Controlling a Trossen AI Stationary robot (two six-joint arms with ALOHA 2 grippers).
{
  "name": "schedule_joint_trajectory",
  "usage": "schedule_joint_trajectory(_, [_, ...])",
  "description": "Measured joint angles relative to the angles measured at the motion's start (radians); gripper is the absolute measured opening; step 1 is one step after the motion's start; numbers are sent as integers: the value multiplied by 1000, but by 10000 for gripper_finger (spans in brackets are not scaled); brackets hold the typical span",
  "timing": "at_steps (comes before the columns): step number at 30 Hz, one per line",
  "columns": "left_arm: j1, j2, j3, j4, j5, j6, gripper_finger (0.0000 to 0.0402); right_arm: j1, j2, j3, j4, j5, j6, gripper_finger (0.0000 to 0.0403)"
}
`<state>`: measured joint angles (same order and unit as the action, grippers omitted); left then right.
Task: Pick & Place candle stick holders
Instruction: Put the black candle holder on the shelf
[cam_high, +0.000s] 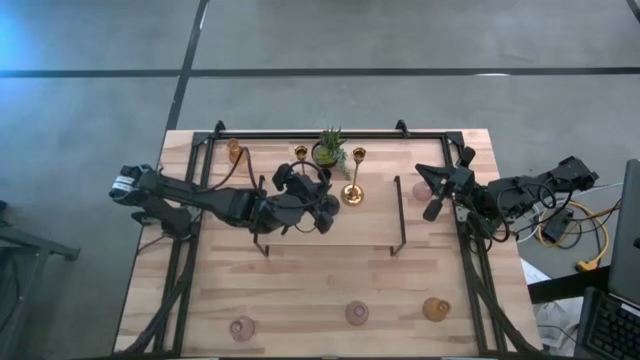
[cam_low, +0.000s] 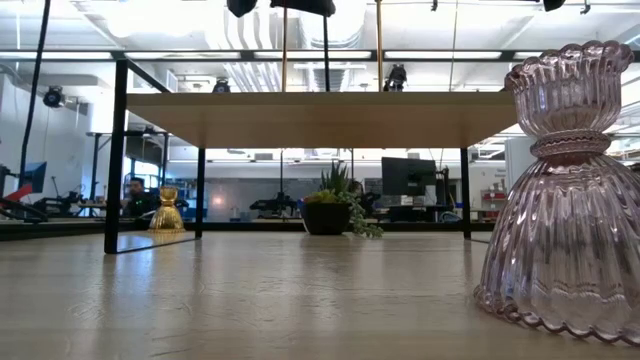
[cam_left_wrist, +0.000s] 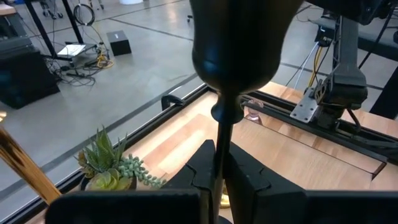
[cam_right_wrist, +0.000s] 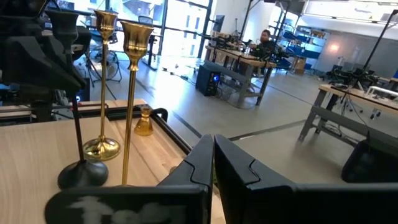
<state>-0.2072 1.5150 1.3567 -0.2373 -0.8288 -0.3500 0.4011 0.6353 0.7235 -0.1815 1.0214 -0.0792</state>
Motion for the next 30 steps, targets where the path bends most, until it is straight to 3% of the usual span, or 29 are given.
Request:
schedule_joint_trajectory(21, [21,0,-2,29,57,52,43,0,0,0,0,-1,6,8])
schedule_joint_trajectory(30, [21,0,-2,45,68,70,104,0,0,0,0,-1,9,8])
